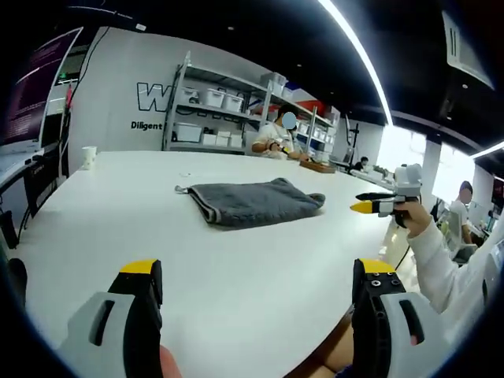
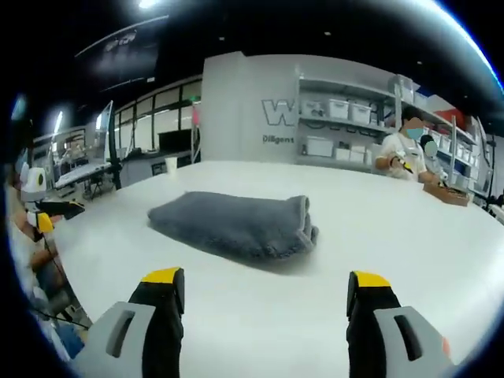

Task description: Open the folded towel by lifting each exposed corner and separating the folded layers until the towel lies flat within the target outline without major curled edges

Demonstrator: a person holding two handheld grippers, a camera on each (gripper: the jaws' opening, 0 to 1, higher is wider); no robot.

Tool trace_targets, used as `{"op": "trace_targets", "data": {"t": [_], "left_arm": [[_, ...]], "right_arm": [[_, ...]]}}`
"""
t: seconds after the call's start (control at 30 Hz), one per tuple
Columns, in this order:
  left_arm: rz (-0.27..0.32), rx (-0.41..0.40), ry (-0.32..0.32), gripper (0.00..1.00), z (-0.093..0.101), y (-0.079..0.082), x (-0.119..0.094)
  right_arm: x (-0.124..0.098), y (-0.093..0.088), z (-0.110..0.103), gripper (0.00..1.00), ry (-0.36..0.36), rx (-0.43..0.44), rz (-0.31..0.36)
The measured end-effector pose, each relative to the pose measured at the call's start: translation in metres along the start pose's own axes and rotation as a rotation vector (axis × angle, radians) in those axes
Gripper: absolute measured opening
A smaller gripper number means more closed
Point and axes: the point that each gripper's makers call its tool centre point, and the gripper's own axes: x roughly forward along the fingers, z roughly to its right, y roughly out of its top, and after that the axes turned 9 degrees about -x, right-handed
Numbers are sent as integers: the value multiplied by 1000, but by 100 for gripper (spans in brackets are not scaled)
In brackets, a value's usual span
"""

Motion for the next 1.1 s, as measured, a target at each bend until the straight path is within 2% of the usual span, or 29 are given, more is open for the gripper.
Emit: {"op": "trace_targets", "data": {"t": [0.17,0.3,0.4,0.57,0.73,0.8,0.93,1.0,1.03,1.1], "left_arm": [[-8,-4,-4,100,4,0,7],[-26,10,-7,100,10,-3,15],[-27,9,-24,100,14,-4,20],[-53,-31,-84,100,22,-12,30],[-52,-61,-106,100,17,-13,38],[-39,-55,-99,100,12,-8,41],[22,-14,-118,97,1,13,53],[63,24,-157,93,-2,26,62],[65,23,-167,90,-3,29,65],[63,11,-224,86,-5,37,78]], "right_arm": [[-11,6,-10,98,48,-6,15],[-18,5,-16,99,90,-35,-3],[-25,7,-16,99,91,-41,-14],[-37,17,-22,99,102,-39,24],[-46,29,-25,99,88,-62,57],[-48,30,-27,99,97,-67,61],[-49,35,-29,99,113,-57,85],[-51,36,-29,99,118,-57,88],[-51,36,-29,99,117,-57,90],[-54,37,-26,99,111,-56,94]]}}
